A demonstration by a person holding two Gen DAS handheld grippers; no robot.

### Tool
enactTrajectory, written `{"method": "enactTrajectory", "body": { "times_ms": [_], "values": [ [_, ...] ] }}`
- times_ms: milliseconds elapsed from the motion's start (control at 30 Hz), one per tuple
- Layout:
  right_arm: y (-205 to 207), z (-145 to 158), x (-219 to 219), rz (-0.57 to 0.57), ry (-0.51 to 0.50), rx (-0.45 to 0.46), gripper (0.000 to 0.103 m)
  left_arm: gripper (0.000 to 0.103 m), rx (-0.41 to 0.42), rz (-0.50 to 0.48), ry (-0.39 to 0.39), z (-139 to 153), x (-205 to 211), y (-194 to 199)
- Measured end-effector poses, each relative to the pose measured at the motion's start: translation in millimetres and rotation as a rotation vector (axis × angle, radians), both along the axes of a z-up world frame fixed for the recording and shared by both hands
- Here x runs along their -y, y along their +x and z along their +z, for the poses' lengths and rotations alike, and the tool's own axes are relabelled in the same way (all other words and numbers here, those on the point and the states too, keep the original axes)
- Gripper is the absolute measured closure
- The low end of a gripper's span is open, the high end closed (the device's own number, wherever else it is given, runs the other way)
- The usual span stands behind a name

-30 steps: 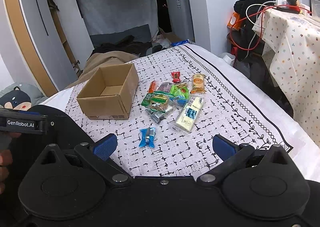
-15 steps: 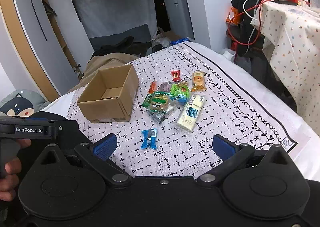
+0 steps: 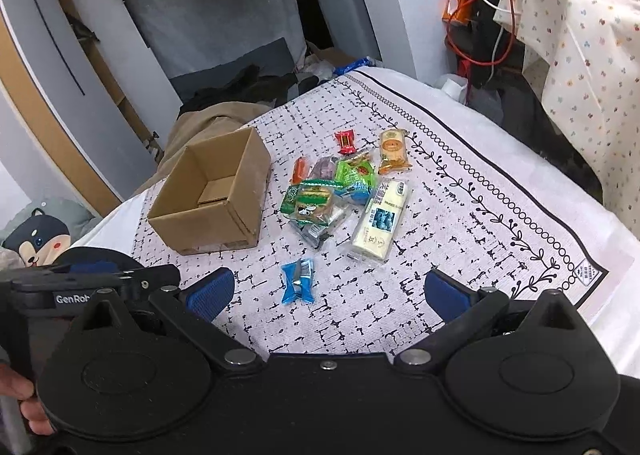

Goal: Organize snacks
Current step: 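Reach the left tool to the blue candy while the right tool reaches the cream bar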

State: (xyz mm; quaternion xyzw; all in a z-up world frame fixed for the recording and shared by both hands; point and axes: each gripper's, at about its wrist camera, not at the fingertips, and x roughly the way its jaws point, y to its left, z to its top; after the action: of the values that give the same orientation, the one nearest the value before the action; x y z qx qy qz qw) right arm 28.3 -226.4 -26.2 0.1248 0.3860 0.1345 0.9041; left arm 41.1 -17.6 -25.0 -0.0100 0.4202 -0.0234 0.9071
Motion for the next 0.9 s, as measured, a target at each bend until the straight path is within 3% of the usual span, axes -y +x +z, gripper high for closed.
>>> {"method": "enactTrajectory", "body": {
  "times_ms": [900],
  "values": [
    [86, -36, 6, -0.057, 0.101, -0.163, 0.007, 0.007, -0.109, 0.001, -0.072, -52, 26, 61]
  ]
}}
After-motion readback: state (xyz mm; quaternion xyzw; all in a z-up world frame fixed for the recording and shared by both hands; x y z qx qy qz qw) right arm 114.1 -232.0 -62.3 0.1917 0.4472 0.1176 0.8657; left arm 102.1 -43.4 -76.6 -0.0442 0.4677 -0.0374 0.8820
